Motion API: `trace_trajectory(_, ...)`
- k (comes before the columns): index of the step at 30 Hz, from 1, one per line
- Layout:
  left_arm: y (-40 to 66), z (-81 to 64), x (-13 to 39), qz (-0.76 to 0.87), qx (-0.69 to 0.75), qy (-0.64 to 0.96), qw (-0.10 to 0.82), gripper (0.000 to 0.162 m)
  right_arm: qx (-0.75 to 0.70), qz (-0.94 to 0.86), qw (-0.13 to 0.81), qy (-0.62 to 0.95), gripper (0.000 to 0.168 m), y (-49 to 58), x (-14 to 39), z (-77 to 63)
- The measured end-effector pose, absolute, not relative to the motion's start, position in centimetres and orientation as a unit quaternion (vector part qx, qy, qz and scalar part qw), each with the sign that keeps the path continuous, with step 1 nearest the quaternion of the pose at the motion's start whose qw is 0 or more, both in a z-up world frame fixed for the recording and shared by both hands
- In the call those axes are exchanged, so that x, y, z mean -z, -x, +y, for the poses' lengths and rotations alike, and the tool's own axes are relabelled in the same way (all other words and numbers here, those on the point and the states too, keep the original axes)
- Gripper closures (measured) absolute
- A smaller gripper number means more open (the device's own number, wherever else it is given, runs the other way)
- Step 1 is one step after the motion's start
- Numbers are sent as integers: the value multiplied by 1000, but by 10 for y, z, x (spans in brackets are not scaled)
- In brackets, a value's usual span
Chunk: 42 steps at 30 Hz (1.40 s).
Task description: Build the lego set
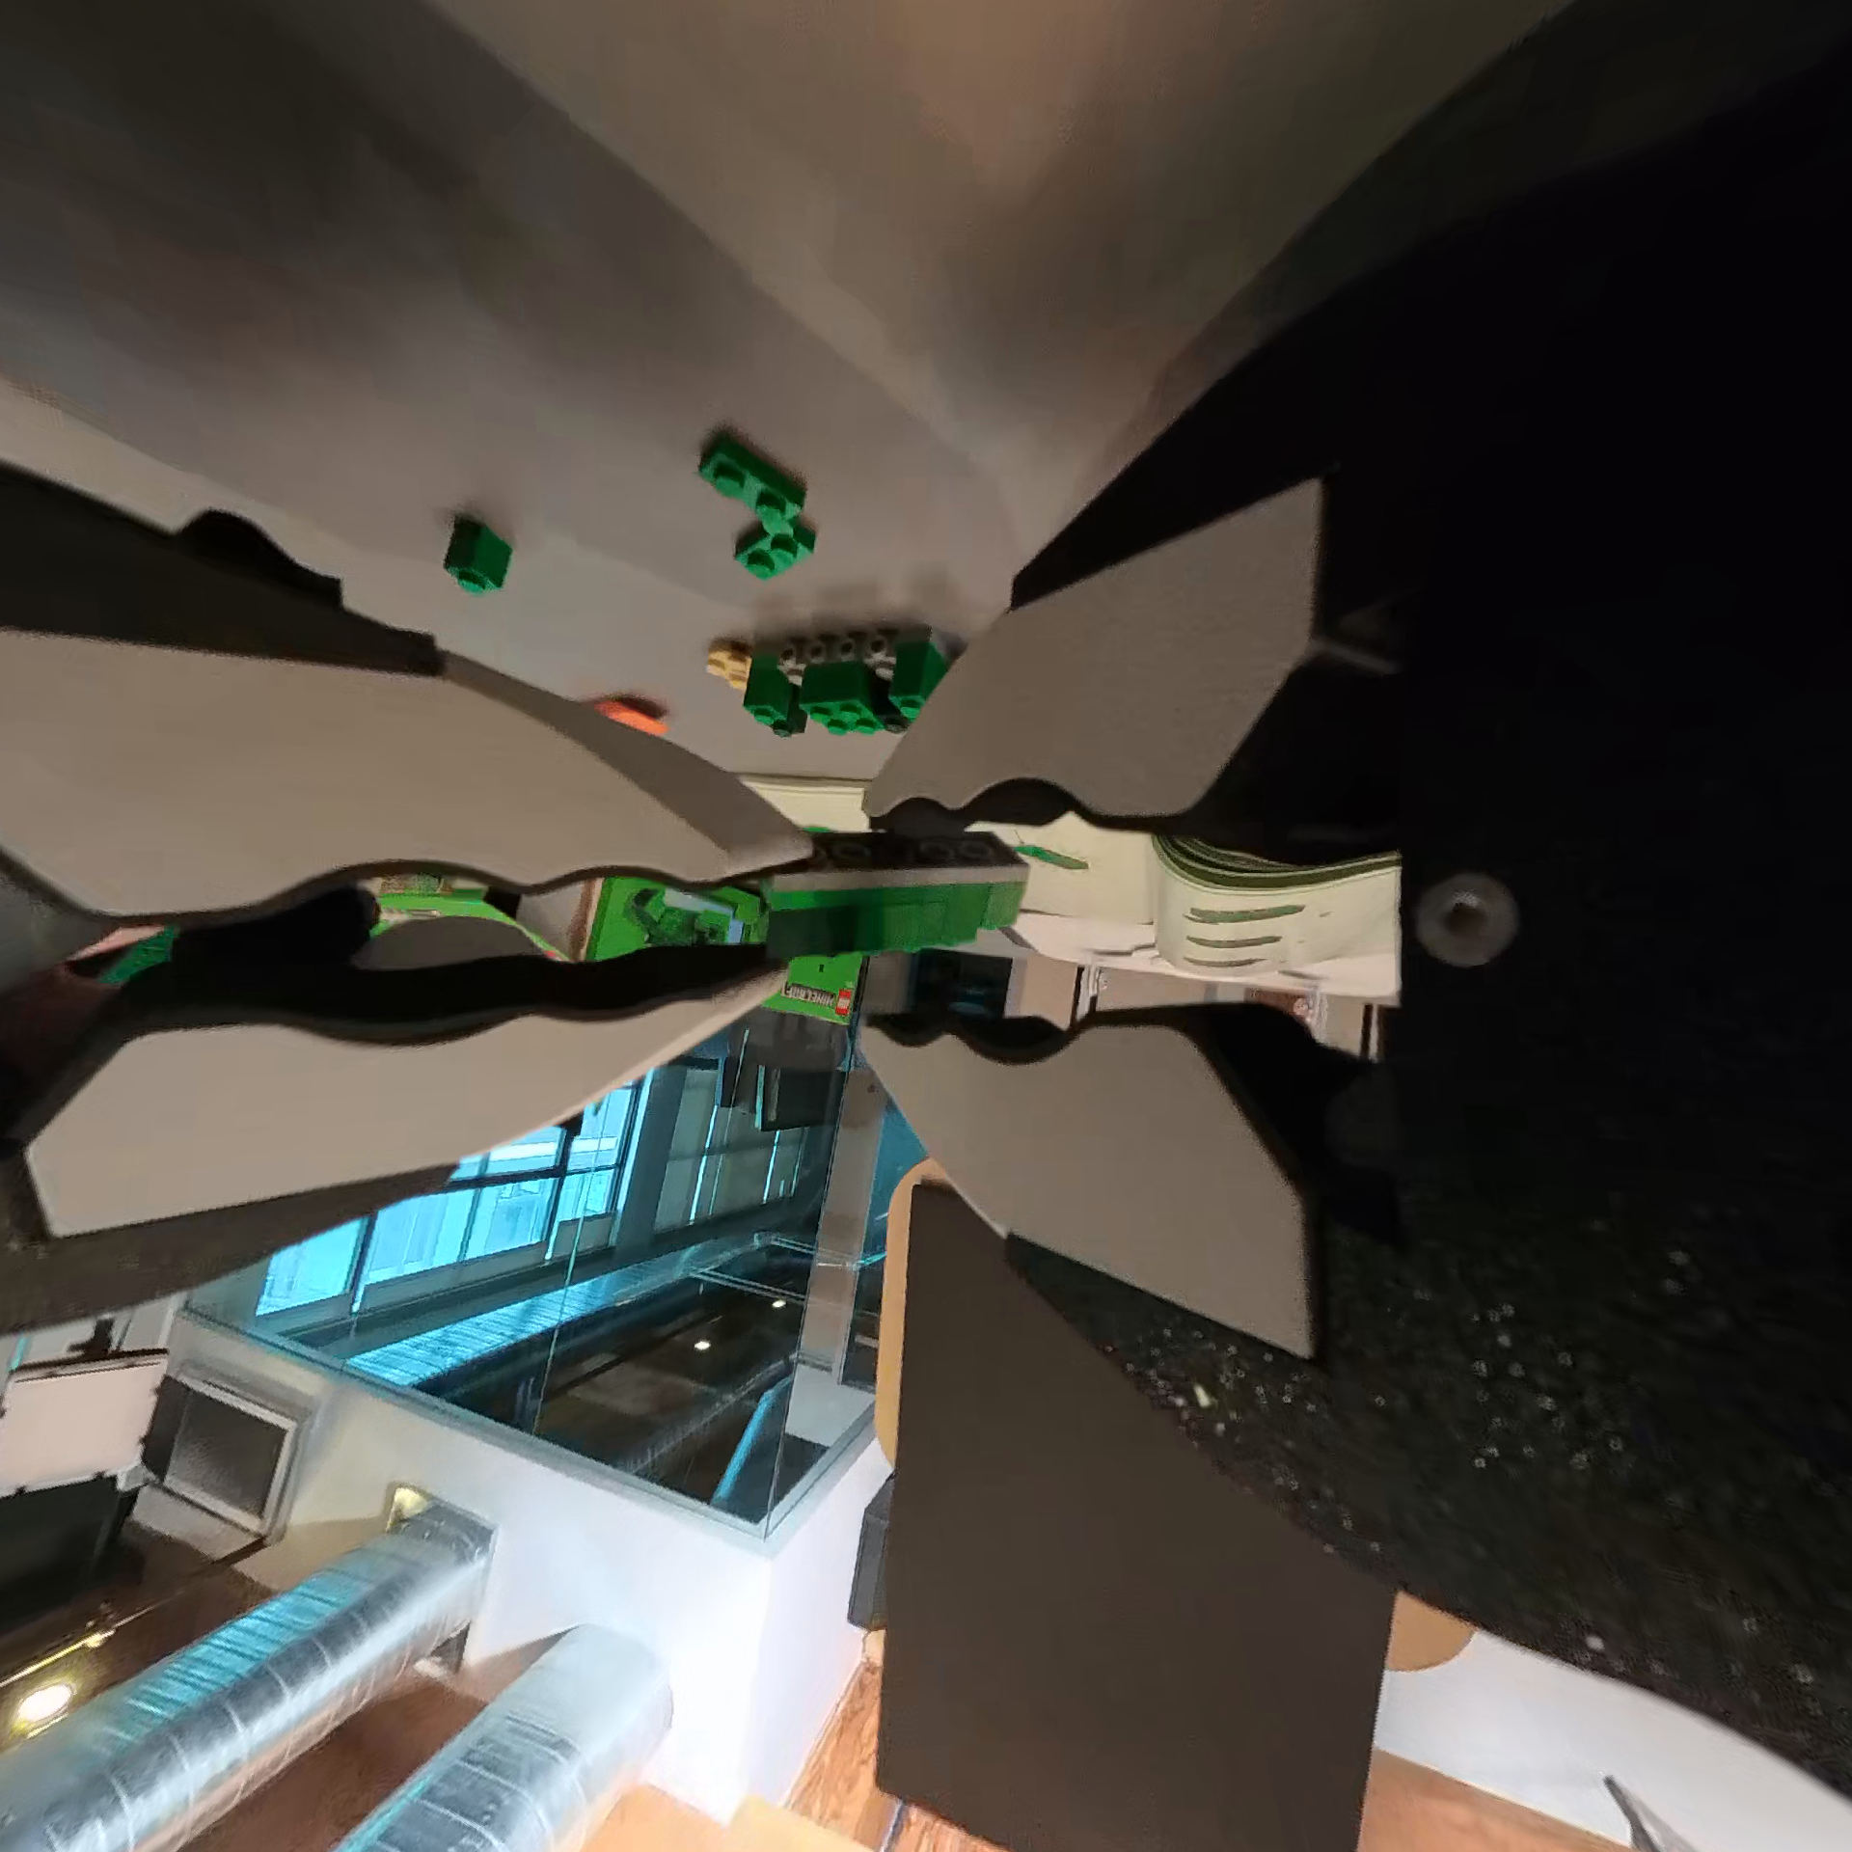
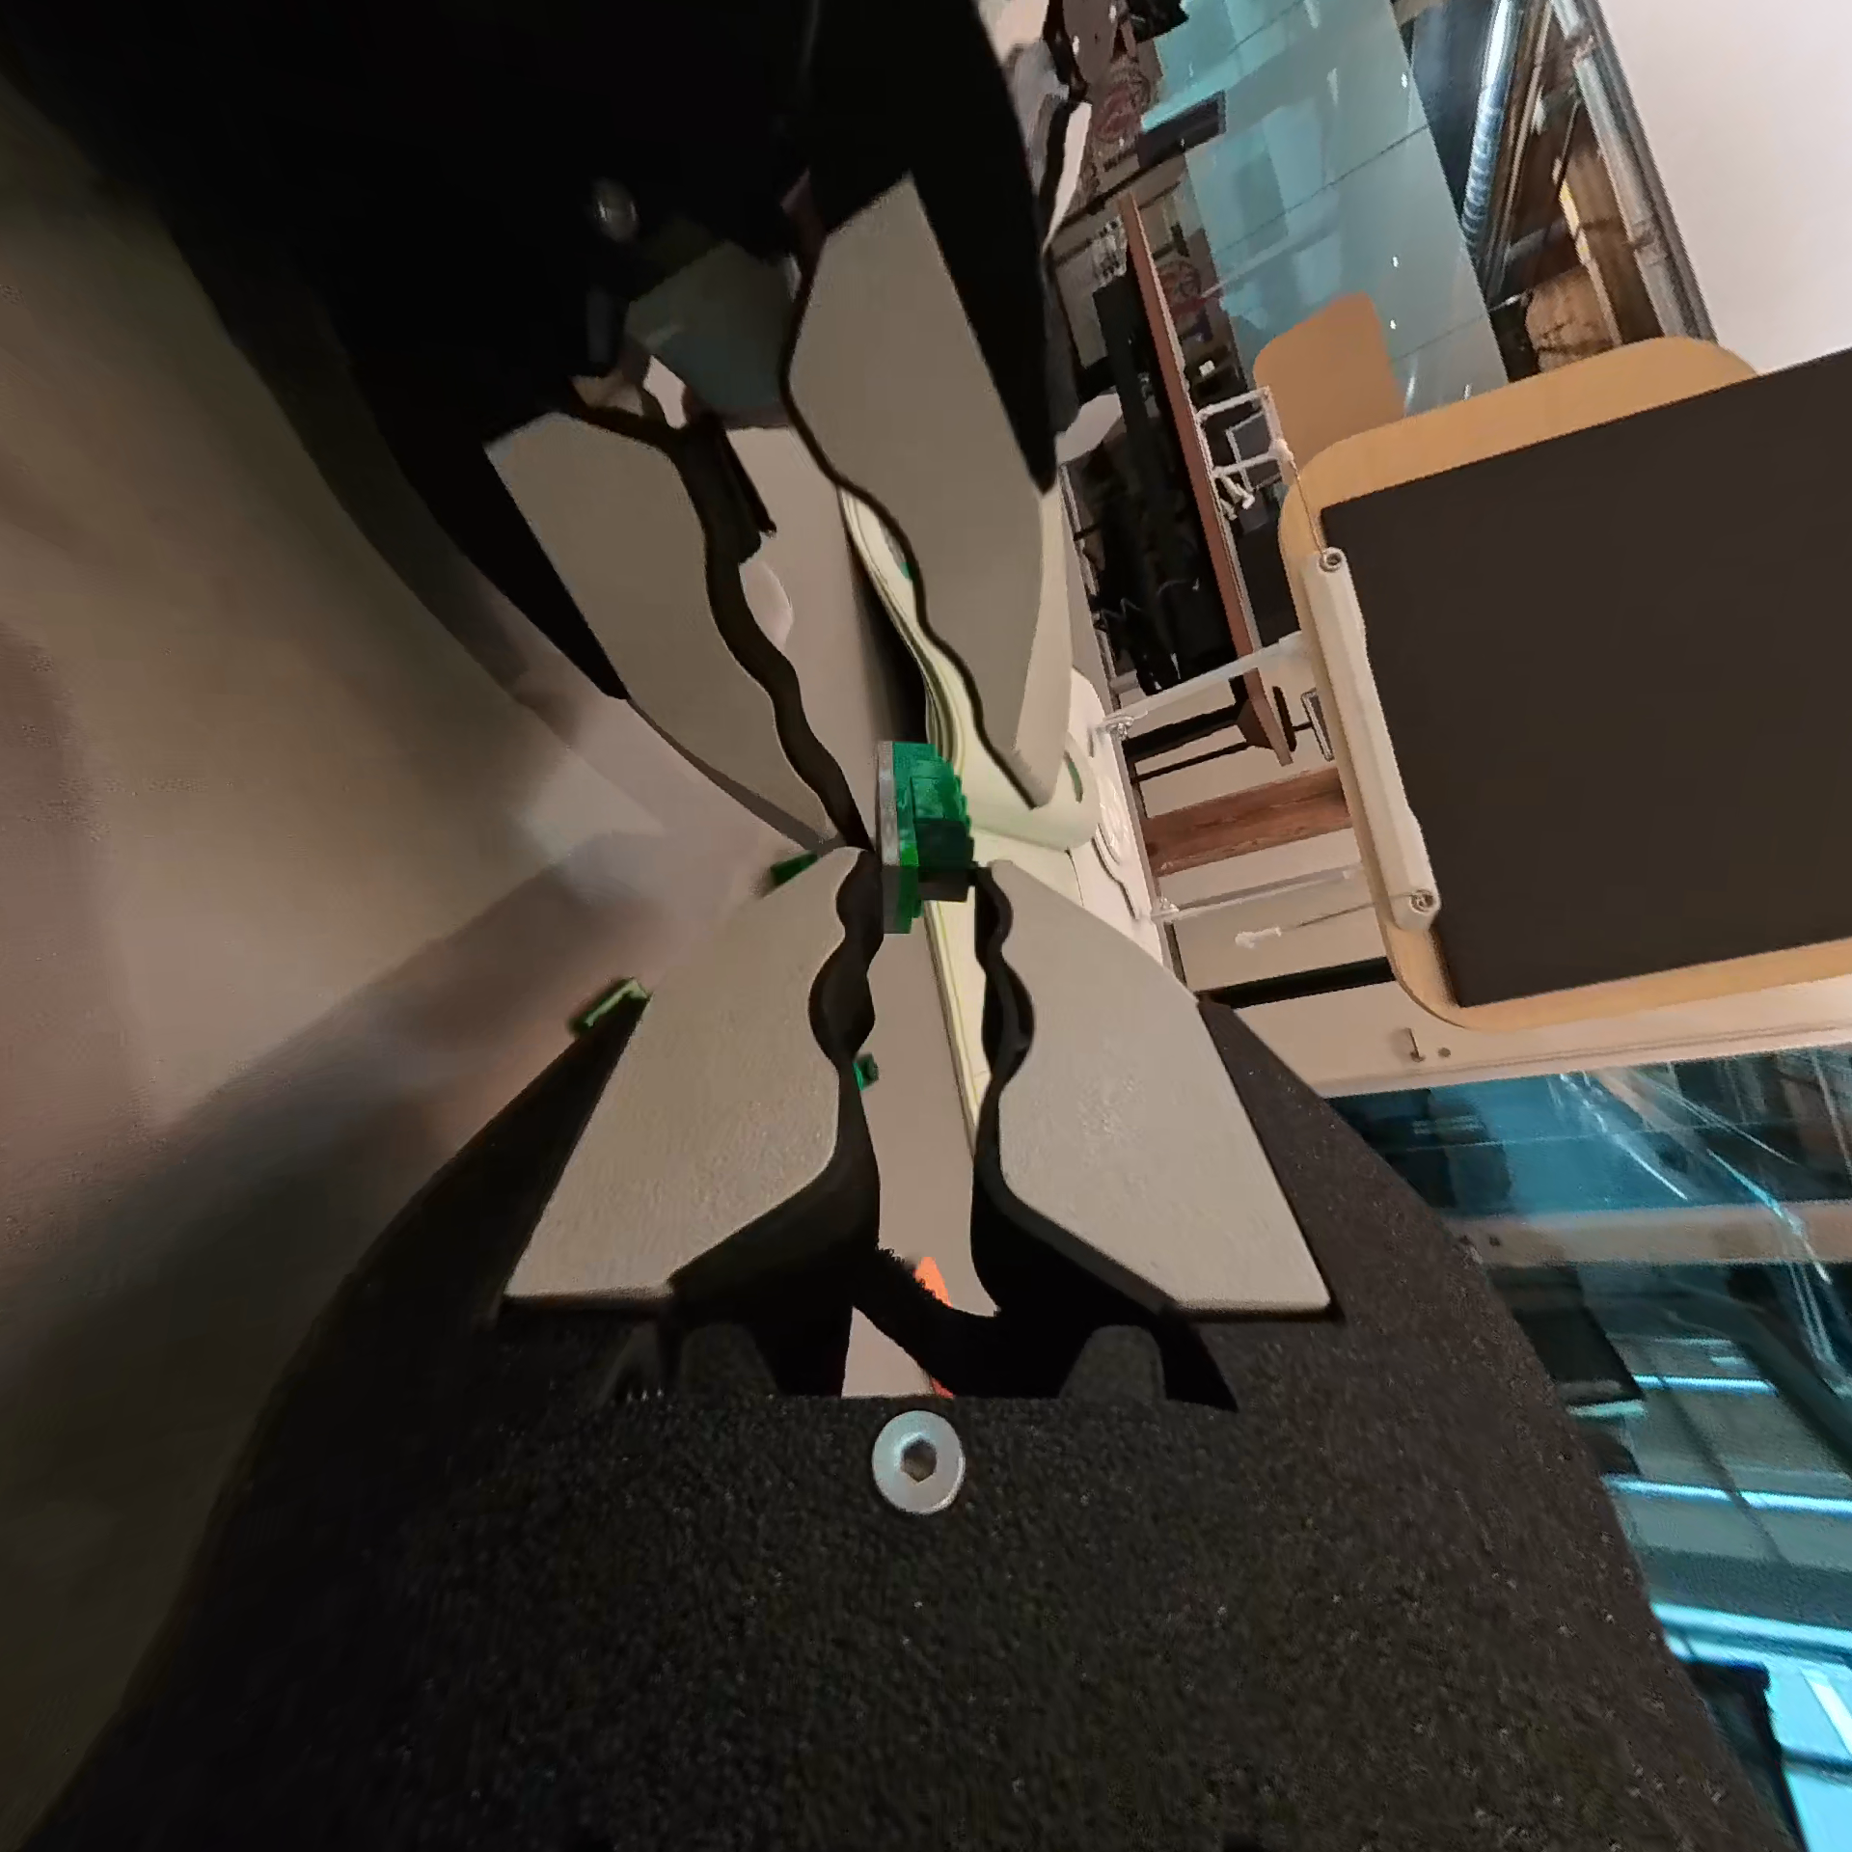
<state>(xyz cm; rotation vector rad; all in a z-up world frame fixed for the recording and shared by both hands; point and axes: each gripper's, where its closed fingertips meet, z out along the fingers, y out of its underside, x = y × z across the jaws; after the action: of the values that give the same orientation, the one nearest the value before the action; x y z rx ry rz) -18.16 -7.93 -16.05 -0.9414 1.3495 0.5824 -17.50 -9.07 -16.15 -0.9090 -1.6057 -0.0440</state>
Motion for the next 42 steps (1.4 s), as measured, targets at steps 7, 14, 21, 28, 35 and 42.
trace_trajectory(7,185,-76,165,591,-249,440,628,125,44,-707,586,394,151,172,168,-87)
trace_trajectory(14,182,-73,181,629,-290,419,587,142,51,-714,576,396,151,173,174,-87)
trace_trajectory(21,182,-79,165,603,-245,432,624,144,-6,-695,600,396,151,175,159,-94)
trace_trajectory(28,188,-89,140,540,-116,451,701,145,-286,-604,453,590,150,118,157,-63)
trace_trajectory(35,180,-102,137,560,-91,404,717,145,-319,-652,272,631,156,80,219,-76)
trace_trajectory(42,163,-121,146,617,-118,333,704,145,-314,-684,272,600,158,88,224,-79)
